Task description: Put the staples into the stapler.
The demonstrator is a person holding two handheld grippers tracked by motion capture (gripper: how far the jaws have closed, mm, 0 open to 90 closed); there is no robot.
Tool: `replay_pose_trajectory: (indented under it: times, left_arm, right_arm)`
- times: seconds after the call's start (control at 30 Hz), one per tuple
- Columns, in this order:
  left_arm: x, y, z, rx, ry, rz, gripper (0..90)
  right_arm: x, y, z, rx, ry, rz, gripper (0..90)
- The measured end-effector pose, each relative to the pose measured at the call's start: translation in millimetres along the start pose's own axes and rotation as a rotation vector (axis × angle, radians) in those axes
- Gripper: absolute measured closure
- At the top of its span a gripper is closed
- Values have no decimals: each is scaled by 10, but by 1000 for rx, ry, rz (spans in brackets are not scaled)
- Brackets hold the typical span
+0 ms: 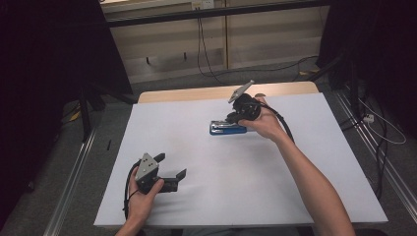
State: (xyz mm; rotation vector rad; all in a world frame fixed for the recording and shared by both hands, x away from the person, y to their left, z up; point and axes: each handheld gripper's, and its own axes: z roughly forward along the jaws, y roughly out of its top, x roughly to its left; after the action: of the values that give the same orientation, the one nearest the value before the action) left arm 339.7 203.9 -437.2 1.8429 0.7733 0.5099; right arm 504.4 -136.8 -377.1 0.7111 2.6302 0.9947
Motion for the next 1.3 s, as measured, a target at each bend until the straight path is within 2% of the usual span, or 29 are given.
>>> replay_pose_trajectory:
  times: [0.57, 0.67, 0.87, 1.03, 1.3]
  left_arm:
    - [0, 3, -4, -4, -2, -2, 35]
    - [-4, 6, -4, -6, -3, 0, 34]
    - [-4, 8, 0, -9, -7, -6, 35]
    - [-3, 8, -6, -11, -6, -1, 35]
    - [-11, 8, 1, -7, -14, 5, 35]
  right_arm:
    - [-41, 107, 147, 14, 5, -53, 796]
    - [-46, 122, 149, -5, 8, -43, 796]
    - [-22, 133, 212, 6, 16, -51, 796]
    - [13, 161, 279, 7, 24, -72, 796]
    - [-31, 187, 358, 32, 40, -127, 796]
